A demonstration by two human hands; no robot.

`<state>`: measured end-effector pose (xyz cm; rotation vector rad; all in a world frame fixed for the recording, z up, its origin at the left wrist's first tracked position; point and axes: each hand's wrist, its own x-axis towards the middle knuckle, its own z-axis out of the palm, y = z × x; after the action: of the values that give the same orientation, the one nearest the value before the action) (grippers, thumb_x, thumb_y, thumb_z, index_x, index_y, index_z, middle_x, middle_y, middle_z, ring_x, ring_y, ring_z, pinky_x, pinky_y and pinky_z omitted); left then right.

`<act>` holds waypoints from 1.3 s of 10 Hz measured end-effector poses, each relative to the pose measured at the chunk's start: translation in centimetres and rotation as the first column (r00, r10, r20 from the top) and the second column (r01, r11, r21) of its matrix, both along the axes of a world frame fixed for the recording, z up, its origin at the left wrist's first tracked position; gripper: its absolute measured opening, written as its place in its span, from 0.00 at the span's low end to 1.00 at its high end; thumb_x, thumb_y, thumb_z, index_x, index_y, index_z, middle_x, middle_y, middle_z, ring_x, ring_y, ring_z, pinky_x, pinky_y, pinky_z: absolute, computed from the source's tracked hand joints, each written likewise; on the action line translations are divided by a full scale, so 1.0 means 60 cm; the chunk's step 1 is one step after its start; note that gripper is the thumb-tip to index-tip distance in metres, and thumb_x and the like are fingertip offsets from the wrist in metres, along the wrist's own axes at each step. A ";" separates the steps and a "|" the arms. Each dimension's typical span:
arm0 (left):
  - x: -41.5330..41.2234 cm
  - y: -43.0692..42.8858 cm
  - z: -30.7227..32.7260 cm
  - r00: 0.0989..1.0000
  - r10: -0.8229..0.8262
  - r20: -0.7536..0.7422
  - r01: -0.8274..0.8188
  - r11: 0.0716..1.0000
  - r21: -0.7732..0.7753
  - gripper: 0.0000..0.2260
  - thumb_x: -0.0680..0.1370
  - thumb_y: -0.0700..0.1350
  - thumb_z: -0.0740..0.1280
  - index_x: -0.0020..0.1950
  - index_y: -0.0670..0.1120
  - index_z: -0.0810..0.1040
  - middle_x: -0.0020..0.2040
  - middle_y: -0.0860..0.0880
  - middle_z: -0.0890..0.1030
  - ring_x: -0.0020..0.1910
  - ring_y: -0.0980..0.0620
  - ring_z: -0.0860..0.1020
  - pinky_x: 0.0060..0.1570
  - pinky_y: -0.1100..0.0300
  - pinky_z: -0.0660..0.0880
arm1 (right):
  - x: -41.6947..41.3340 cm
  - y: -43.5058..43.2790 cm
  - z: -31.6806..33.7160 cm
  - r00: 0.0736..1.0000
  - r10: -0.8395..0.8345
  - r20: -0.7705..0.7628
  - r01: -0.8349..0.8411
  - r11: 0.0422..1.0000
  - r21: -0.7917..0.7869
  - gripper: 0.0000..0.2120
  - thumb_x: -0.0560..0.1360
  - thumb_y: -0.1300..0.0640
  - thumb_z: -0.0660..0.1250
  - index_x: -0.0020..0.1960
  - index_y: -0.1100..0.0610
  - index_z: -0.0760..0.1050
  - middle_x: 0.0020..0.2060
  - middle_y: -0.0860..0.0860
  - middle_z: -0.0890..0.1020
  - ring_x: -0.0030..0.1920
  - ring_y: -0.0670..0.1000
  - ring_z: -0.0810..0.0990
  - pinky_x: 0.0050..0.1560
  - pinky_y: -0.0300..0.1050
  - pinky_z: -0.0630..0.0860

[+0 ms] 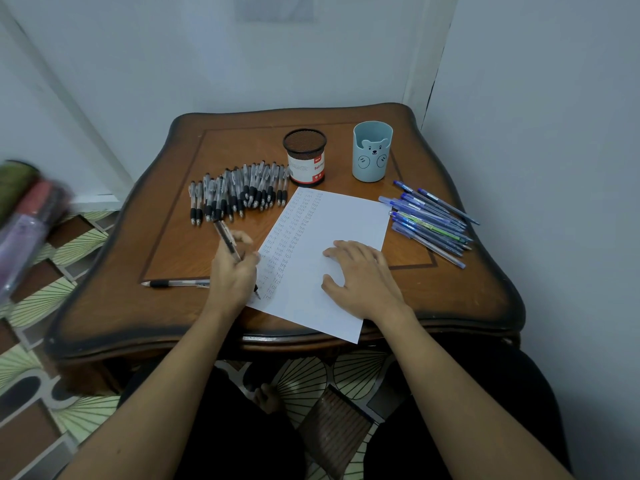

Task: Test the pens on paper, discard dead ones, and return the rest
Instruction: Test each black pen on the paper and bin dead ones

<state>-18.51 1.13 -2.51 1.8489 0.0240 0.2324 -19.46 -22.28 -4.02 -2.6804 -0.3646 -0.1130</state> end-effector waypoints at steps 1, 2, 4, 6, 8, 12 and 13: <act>0.003 -0.001 0.001 1.000 0.014 -0.001 -0.014 0.997 0.077 0.08 0.82 0.61 0.60 0.52 0.58 0.69 0.36 0.48 0.71 0.30 0.48 0.68 0.32 0.50 0.69 | 0.000 0.000 0.000 1.000 0.002 0.000 -0.002 1.000 0.000 0.23 0.79 0.42 0.58 0.72 0.46 0.67 0.74 0.45 0.66 0.75 0.45 0.59 0.76 0.49 0.50; 0.004 -0.006 0.003 1.000 0.021 0.015 -0.023 0.991 0.130 0.18 0.81 0.64 0.55 0.53 0.52 0.75 0.31 0.46 0.73 0.28 0.49 0.70 0.31 0.50 0.70 | 0.001 0.000 -0.001 1.000 0.001 0.003 -0.001 1.000 -0.003 0.23 0.79 0.42 0.58 0.72 0.45 0.67 0.74 0.45 0.66 0.75 0.45 0.60 0.76 0.49 0.50; 0.008 -0.015 0.014 0.997 0.042 0.061 -0.053 0.983 0.175 0.16 0.85 0.55 0.55 0.58 0.49 0.79 0.27 0.49 0.77 0.27 0.55 0.77 0.32 0.60 0.77 | 0.001 0.000 -0.003 1.000 0.000 0.006 0.000 1.000 0.006 0.23 0.79 0.42 0.58 0.72 0.46 0.68 0.74 0.45 0.67 0.74 0.46 0.60 0.76 0.50 0.51; 0.048 0.010 0.040 0.986 0.161 0.033 -0.165 0.963 0.215 0.19 0.85 0.56 0.53 0.64 0.48 0.77 0.33 0.48 0.77 0.32 0.53 0.78 0.37 0.57 0.77 | 0.002 0.000 -0.003 1.000 0.000 -0.002 0.000 1.000 -0.001 0.23 0.79 0.42 0.58 0.72 0.45 0.67 0.74 0.45 0.66 0.75 0.46 0.60 0.76 0.50 0.50; 0.127 0.059 0.050 0.921 0.364 -0.138 -0.292 0.880 0.375 0.24 0.85 0.57 0.53 0.75 0.45 0.70 0.69 0.43 0.76 0.69 0.39 0.72 0.71 0.41 0.68 | 0.003 0.000 -0.005 1.000 -0.002 0.002 0.002 1.000 -0.004 0.23 0.79 0.41 0.58 0.72 0.45 0.67 0.74 0.45 0.66 0.74 0.46 0.60 0.76 0.51 0.51; 0.184 0.063 0.051 0.892 0.442 -0.091 -0.321 0.762 0.563 0.30 0.77 0.27 0.63 0.79 0.42 0.64 0.75 0.37 0.68 0.74 0.38 0.65 0.73 0.48 0.65 | 0.003 -0.001 -0.004 1.000 0.007 0.003 -0.007 1.000 0.000 0.23 0.78 0.41 0.57 0.72 0.45 0.68 0.74 0.45 0.67 0.75 0.46 0.60 0.76 0.51 0.51; 0.179 0.065 0.047 0.888 0.452 -0.090 -0.344 0.780 0.522 0.31 0.77 0.26 0.63 0.79 0.43 0.65 0.74 0.39 0.70 0.74 0.39 0.67 0.72 0.49 0.67 | 0.004 -0.001 -0.004 1.000 0.006 0.001 -0.006 1.000 -0.002 0.24 0.78 0.41 0.57 0.72 0.45 0.67 0.74 0.45 0.66 0.75 0.46 0.60 0.76 0.50 0.50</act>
<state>-7.78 5.04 0.34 2.3672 0.5646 0.3627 -19.25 -22.37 -4.29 -2.6809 -0.3728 -0.1125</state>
